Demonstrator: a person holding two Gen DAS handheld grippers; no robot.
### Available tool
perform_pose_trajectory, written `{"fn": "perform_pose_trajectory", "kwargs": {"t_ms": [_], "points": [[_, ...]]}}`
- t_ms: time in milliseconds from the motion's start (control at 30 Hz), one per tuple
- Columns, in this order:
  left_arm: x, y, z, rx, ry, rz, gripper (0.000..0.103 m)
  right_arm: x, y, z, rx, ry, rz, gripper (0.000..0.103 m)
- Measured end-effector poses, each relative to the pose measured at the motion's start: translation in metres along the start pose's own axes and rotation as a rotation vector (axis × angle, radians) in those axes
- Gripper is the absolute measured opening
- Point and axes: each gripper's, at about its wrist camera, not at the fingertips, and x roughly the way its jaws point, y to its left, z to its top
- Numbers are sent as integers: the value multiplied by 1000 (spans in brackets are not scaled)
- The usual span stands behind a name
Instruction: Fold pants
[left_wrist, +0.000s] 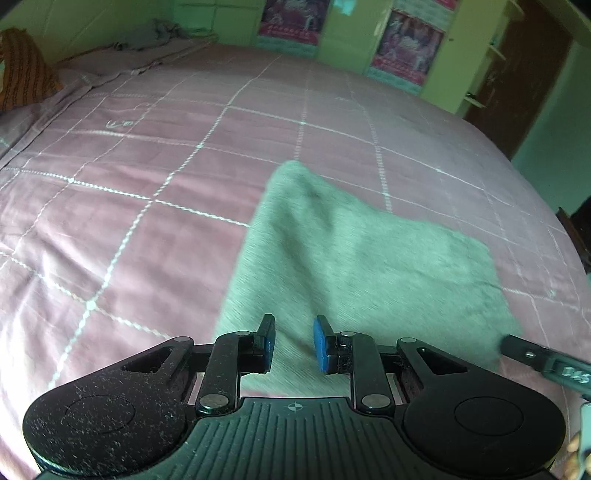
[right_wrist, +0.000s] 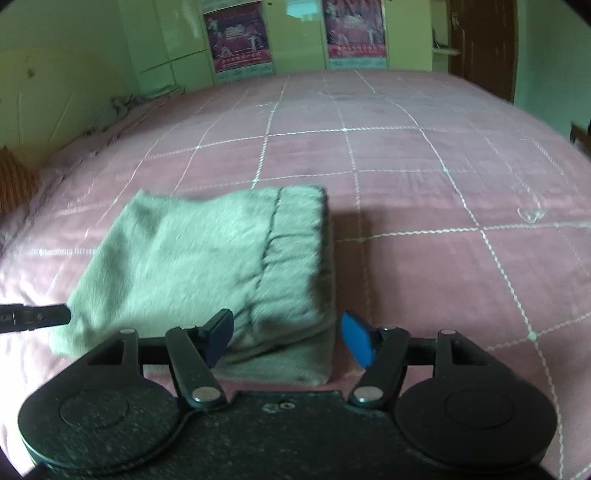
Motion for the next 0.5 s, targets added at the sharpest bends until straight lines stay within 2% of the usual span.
{"fn": "perform_pose_trajectory", "kwargs": {"t_ms": [33, 67, 100, 133, 167, 333, 433, 467, 500], "points": [[5, 5, 5, -12, 9, 4, 37, 3, -7, 4, 33, 16, 22, 66], [10, 9, 9, -27, 14, 8, 62, 8, -15, 8, 74, 34, 50, 66], [14, 15, 13, -44, 14, 14, 80, 12, -22, 10, 108, 46, 68, 66], [17, 19, 16, -60, 3, 22, 83, 17, -29, 13, 142, 58, 83, 67], [21, 23, 19, -68, -2, 22, 84, 22, -34, 15, 171, 71, 98, 67], [57, 45, 28, -131, 87, -14, 84, 51, -58, 20, 292, 154, 193, 69], [80, 58, 25, -182, 152, -101, 83, 67, -69, 18, 357, 204, 254, 75], [88, 61, 24, -197, 171, -131, 82, 71, -73, 17, 376, 212, 270, 76], [92, 60, 22, -196, 176, -150, 70, 75, -77, 15, 396, 224, 298, 76]]}}
